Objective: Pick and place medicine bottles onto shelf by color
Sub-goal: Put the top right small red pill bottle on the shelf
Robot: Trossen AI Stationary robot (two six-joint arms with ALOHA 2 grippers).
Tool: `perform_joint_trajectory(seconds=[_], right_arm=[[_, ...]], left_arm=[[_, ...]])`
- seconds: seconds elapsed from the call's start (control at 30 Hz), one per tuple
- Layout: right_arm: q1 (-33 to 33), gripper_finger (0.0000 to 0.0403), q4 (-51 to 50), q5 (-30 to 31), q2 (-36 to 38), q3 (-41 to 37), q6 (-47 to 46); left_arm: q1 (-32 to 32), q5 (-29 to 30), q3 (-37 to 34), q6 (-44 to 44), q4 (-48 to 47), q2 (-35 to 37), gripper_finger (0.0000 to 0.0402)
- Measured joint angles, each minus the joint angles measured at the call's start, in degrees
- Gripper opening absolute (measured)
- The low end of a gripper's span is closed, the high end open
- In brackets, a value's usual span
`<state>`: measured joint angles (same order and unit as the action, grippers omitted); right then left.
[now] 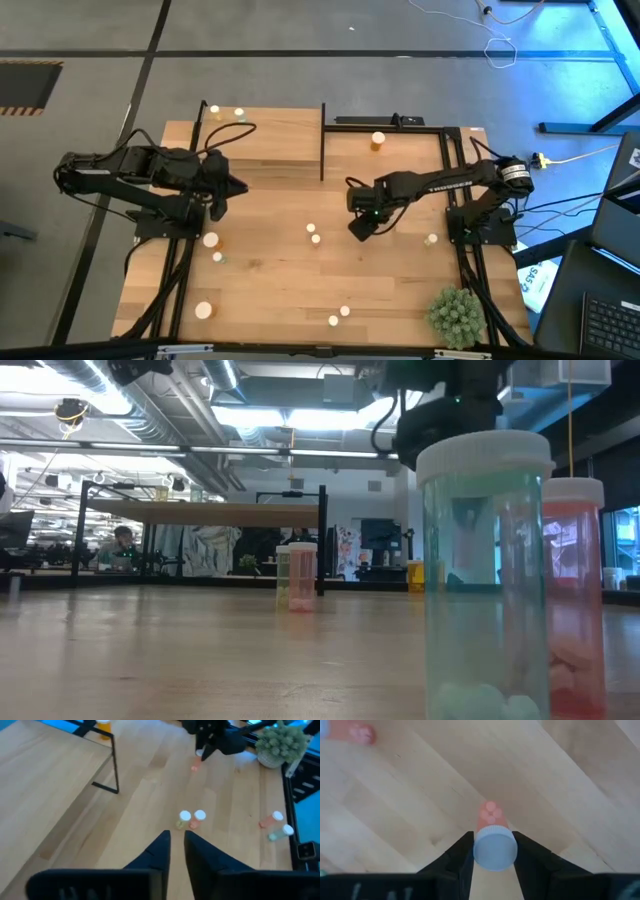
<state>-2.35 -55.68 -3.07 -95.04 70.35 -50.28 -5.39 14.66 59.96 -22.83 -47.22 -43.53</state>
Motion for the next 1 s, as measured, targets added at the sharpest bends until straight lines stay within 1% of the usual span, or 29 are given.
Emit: perform_joint_trajectory(seconds=[0.17, 0.27, 0.47, 0.63, 0.73, 0.83, 1.0], right_arm=[[0.0, 0.0123, -0.1, 0.0, 0.0, 1.4, 0.0], [0.0, 0.0123, -0.2, 0.7, 0.0, 2.3, 0.0], [0.0, 0.0123, -3.7, 3.3, 0.0, 5.2, 0.0], [0.0, 0.0123, -7.1, 6.0, 0.0, 9.1, 0.7], [0.0, 0.0123, -7.5, 6.7, 0.0, 11.8, 2.5], [0.0, 0.0123, -7.5, 8.8, 0.0, 14.9, 4.8], [0.1, 0.0123, -6.9, 13.4, 0.0, 21.2, 10.4]], left_arm=[[0.0, 3.1, 0.0, 0.4, -0.9, 0.0, 0.01], [0.0, 3.9, 0.0, 0.4, -1.2, 0.0, 0.0122], [0.0, 4.7, 0.1, 0.3, -1.2, -0.9, 0.0151], [0.0, 7.5, 0.1, -0.5, -1.4, -2.5, 0.0161], [0.0, 7.8, 0.1, 3.1, -1.4, -3.5, 0.016], [0.0, 8.4, 0.1, 6.9, -1.4, -4.3, 0.0161], [0.0, 8.4, 0.1, 8.4, -1.2, -5.1, 0.0162]])
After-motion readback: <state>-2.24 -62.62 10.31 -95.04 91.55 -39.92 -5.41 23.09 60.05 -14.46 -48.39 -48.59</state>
